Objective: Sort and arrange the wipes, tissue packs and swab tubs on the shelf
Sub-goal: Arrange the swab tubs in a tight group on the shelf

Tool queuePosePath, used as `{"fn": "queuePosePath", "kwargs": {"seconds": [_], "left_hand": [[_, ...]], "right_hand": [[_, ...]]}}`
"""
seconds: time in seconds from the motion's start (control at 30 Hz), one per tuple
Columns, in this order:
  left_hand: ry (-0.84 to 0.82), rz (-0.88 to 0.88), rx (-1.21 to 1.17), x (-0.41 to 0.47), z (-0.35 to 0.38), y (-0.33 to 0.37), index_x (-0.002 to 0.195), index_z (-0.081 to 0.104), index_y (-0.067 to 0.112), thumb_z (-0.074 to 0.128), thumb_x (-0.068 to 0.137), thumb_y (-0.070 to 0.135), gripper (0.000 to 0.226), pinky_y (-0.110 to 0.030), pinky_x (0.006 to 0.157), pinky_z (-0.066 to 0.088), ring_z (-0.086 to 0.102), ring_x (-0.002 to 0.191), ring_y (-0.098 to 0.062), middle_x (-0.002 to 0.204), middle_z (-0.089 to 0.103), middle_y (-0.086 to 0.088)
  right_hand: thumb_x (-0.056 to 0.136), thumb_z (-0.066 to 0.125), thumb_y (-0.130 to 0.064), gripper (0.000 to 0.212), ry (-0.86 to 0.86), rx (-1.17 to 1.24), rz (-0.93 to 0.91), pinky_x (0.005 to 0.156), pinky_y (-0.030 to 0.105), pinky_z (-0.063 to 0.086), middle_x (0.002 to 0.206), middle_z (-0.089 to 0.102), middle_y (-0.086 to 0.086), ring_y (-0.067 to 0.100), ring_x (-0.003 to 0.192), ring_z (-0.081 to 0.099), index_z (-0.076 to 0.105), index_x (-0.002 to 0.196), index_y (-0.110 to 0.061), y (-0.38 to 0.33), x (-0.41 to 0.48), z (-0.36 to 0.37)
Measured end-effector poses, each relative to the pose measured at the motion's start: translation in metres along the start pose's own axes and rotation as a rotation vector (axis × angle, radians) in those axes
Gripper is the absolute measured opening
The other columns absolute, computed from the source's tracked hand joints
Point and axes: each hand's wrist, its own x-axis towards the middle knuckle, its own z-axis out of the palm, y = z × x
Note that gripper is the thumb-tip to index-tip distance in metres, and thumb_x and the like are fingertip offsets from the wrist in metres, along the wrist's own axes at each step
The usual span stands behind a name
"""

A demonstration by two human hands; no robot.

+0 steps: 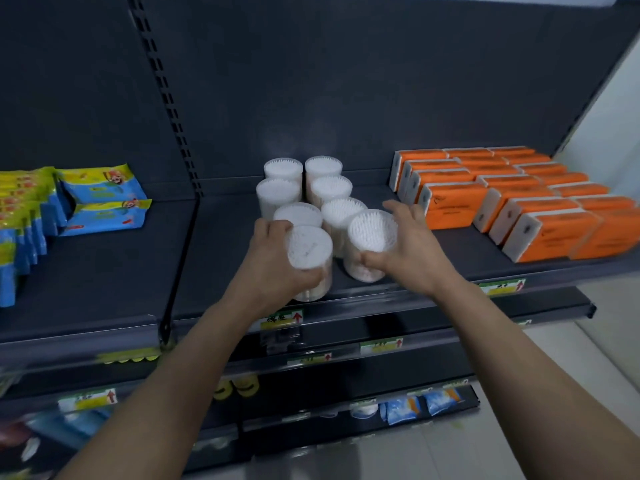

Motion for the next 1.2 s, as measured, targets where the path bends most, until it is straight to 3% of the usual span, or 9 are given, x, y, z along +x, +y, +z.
{"fn": "queuePosePath", "kwargs": {"seconds": [0.3,0.43,0.67,1.0,1.1,1.2], "left_hand": [[0.039,-0.063,0.076,0.004,-0.008,-0.011,0.138,0.03,0.012,0.074,0.07,0.038,0.085,-0.027,0.096,0.035,0.039,0.115,-0.015,0.117,0.025,0.007],[0.029,-0.043,0.069,0.005,-0.005,-0.007,0.138,0.03,0.013,0.075,0.07,0.039,0.085,-0.025,0.094,0.033,0.038,0.114,-0.013,0.117,0.025,0.009],[0.006,-0.017,0.039,0.01,-0.004,-0.007,0.141,0.028,0.013,0.074,0.073,0.034,0.084,-0.02,0.093,0.03,0.036,0.109,-0.007,0.117,0.025,0.009],[-0.01,0.009,0.015,0.01,-0.01,-0.013,0.141,0.029,0.015,0.074,0.073,0.031,0.083,-0.021,0.093,0.032,0.037,0.109,-0.004,0.128,0.031,0.008],[0.0,0.006,-0.012,0.009,-0.006,-0.012,0.141,0.031,0.017,0.075,0.074,0.031,0.081,-0.027,0.099,0.036,0.04,0.115,-0.009,0.133,0.034,0.006],[0.001,0.003,-0.028,0.008,-0.004,-0.011,0.14,0.031,0.019,0.075,0.073,0.03,0.08,-0.025,0.095,0.037,0.04,0.115,-0.009,0.132,0.033,0.007]], "right_hand": [[0.069,0.079,-0.035,0.09,-0.085,-0.014,-0.055,0.094,0.022,0.031,0.131,0.031,0.001,0.018,0.119,0.04,0.027,0.141,-0.019,0.0,0.005,0.015],[0.07,0.078,-0.034,0.092,-0.115,-0.024,-0.073,0.099,0.027,0.035,0.134,0.029,0.0,0.019,0.123,0.039,0.025,0.144,-0.019,-0.004,0.006,0.018],[0.071,0.078,-0.034,0.091,-0.12,-0.008,-0.047,0.092,0.023,0.034,0.137,0.03,-0.003,0.015,0.118,0.042,0.026,0.144,-0.022,-0.001,0.006,0.014],[0.072,0.076,-0.038,0.091,-0.149,-0.064,-0.037,0.094,0.032,0.043,0.139,0.028,-0.002,0.02,0.117,0.046,0.023,0.144,-0.024,-0.007,0.008,0.016],[0.072,0.076,-0.039,0.091,-0.145,-0.092,-0.034,0.095,0.032,0.043,0.138,0.029,0.0,0.022,0.119,0.044,0.022,0.145,-0.023,-0.009,0.007,0.016],[0.072,0.075,-0.041,0.091,-0.138,-0.097,-0.012,0.094,0.031,0.041,0.135,0.03,0.001,0.021,0.119,0.044,0.023,0.144,-0.024,-0.009,0.006,0.015]]}}
